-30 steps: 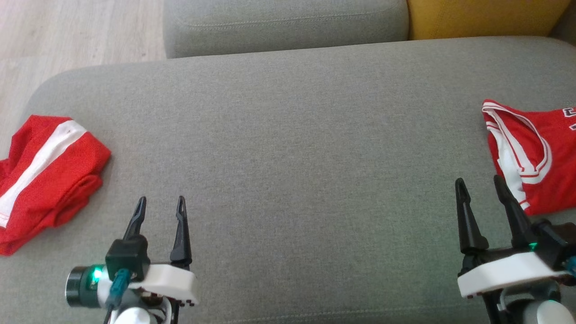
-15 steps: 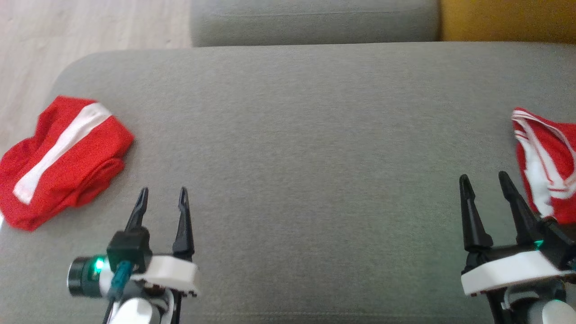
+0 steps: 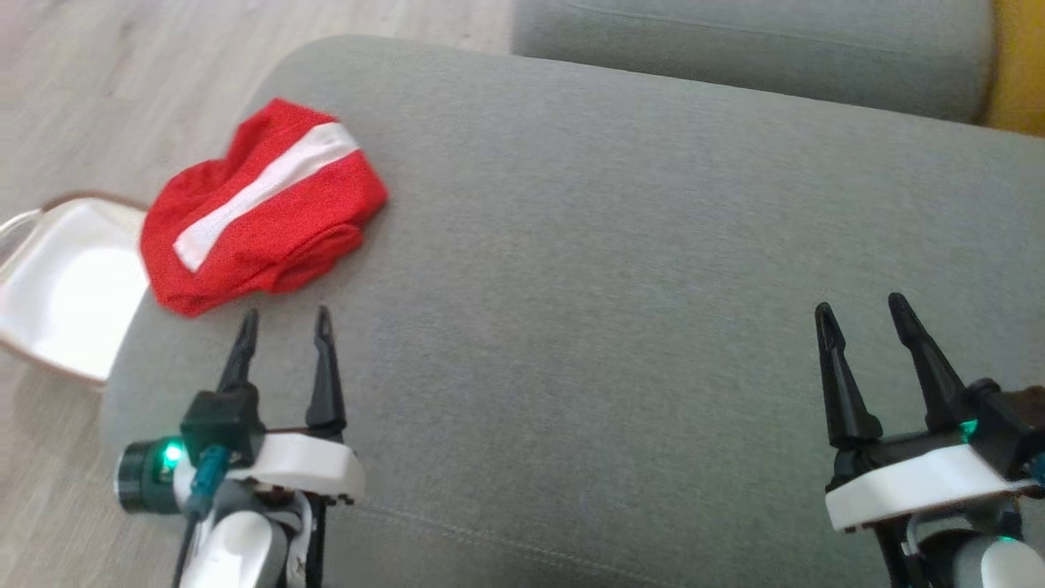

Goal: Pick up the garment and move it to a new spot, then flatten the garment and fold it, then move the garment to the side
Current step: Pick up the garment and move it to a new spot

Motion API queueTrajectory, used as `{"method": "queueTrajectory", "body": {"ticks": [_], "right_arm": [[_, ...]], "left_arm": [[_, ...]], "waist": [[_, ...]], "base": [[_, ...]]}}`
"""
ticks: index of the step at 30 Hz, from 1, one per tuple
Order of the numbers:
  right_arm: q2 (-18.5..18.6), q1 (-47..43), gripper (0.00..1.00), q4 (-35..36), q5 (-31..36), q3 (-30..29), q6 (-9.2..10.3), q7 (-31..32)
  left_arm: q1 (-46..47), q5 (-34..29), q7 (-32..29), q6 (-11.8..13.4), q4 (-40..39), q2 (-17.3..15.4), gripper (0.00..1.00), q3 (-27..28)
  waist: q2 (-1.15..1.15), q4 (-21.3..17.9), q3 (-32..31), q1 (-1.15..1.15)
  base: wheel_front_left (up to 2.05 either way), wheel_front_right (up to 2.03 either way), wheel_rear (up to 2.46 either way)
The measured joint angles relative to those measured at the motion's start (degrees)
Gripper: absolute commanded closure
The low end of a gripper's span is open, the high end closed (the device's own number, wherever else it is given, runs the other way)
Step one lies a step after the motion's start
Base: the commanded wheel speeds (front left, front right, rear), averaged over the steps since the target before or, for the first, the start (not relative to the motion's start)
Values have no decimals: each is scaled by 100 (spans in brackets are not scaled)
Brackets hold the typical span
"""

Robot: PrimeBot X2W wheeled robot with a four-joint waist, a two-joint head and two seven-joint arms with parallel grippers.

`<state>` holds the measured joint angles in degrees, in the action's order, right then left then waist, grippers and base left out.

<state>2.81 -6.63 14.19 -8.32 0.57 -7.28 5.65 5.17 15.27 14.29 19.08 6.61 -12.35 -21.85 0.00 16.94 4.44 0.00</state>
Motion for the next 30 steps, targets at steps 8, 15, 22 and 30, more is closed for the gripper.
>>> {"method": "queueTrajectory", "body": {"ticks": [8,15,22,30], "right_arm": [[8,2,0,100,16,27,0,69],[137,29,0,238,27,40,0,185],[415,411,0,557,35,-14,0,416],[722,852,0,861,52,-115,0,597]], "left_arm": [[-23,-88,1,-49,-93,38,0,257],[-2,-172,1,-144,-70,191,0,565],[979,-66,3,-408,803,327,0,959],[2552,286,36,-851,3042,299,0,1370]], "waist": [[0,348,28,0],[0,356,263,0],[0,234,899,0],[0,48,1866,0]], "base": [[0,0,0],[0,0,0],[0,0,0],[0,0,0]]}}
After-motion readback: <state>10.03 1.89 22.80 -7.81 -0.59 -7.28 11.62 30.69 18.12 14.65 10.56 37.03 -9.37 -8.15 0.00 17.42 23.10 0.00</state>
